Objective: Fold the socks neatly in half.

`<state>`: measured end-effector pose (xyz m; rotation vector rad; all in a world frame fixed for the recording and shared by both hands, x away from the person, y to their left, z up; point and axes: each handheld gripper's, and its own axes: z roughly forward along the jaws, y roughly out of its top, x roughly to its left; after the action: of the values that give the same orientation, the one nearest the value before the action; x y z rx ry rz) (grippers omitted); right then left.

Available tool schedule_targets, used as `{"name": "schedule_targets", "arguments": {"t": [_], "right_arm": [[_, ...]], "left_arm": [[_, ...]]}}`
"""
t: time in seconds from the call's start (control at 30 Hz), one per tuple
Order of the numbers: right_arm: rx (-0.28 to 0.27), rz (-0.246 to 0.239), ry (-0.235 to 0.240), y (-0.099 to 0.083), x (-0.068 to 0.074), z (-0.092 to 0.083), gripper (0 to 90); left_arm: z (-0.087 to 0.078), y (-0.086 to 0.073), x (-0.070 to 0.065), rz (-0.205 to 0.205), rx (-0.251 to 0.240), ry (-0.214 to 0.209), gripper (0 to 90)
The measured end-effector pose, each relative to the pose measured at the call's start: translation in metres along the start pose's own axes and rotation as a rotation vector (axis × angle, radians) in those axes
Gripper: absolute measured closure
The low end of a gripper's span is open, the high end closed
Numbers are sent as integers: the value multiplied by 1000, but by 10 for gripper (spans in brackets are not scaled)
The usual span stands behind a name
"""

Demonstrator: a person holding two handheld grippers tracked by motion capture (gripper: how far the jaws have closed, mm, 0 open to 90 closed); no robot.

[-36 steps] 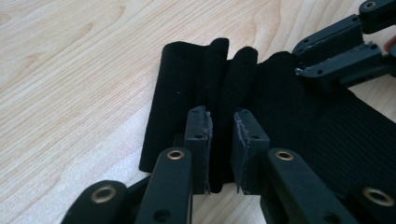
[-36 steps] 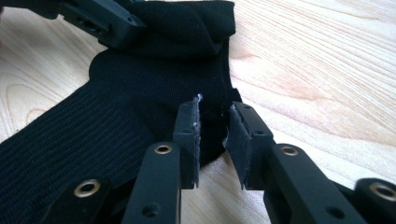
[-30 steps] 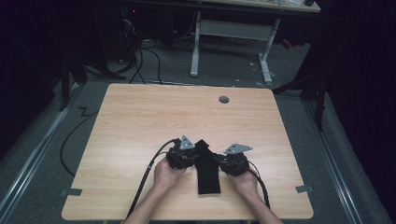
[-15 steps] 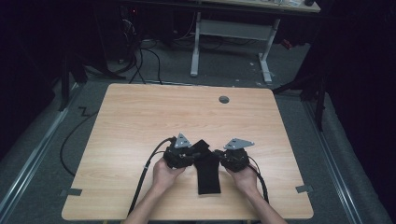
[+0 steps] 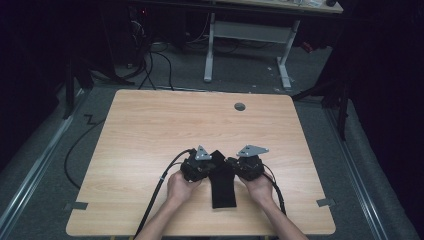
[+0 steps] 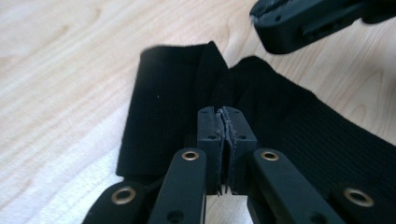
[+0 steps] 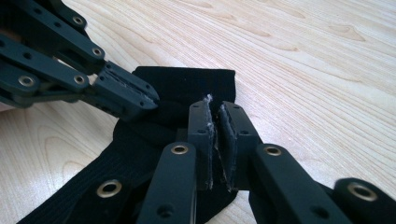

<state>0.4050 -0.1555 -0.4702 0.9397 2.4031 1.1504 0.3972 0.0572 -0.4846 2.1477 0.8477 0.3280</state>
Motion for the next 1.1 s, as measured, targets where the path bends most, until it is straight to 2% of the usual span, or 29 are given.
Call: {"name": "schedule_targets", "arguments": {"t": [0.13, 0.2, 0.3, 0.4, 0.53, 0.63, 0.73, 0.8, 0.97, 1.03, 1.1], "right_arm": [[-5, -1, -3, 0, 0, 0, 830], [-9, -2, -3, 0, 0, 0, 830], [-10, -3, -1, 0, 0, -1, 828], [-6, -6, 2, 0, 1, 0, 817], [-5, -12, 6, 1, 4, 3, 797], [-9, -16, 9, 3, 7, 5, 795], [-18, -15, 8, 7, 9, 6, 795], [-20, -18, 9, 10, 10, 8, 796], [-22, -13, 8, 16, 12, 16, 797], [-10, -8, 7, 15, 11, 20, 797], [17, -3, 10, 13, 10, 25, 795]], "left_arm": [[-11, 3, 0, 10, -47, 2, 874], [-16, 4, -2, 25, -54, -4, 874], [-17, 0, -5, 48, -24, -25, 872], [-10, -6, -6, 56, 26, -33, 854], [-8, -10, -5, 40, 26, -49, 773], [-14, -10, -4, 12, -29, -55, 708], [-20, -8, 0, -23, -73, -36, 677], [-23, -7, 3, -53, -89, 4, 665], [-17, -7, 6, -116, -82, 57, 648], [-12, -7, 5, -122, -55, 60, 640], [-8, -9, 3, -111, -29, 63, 621]]}}
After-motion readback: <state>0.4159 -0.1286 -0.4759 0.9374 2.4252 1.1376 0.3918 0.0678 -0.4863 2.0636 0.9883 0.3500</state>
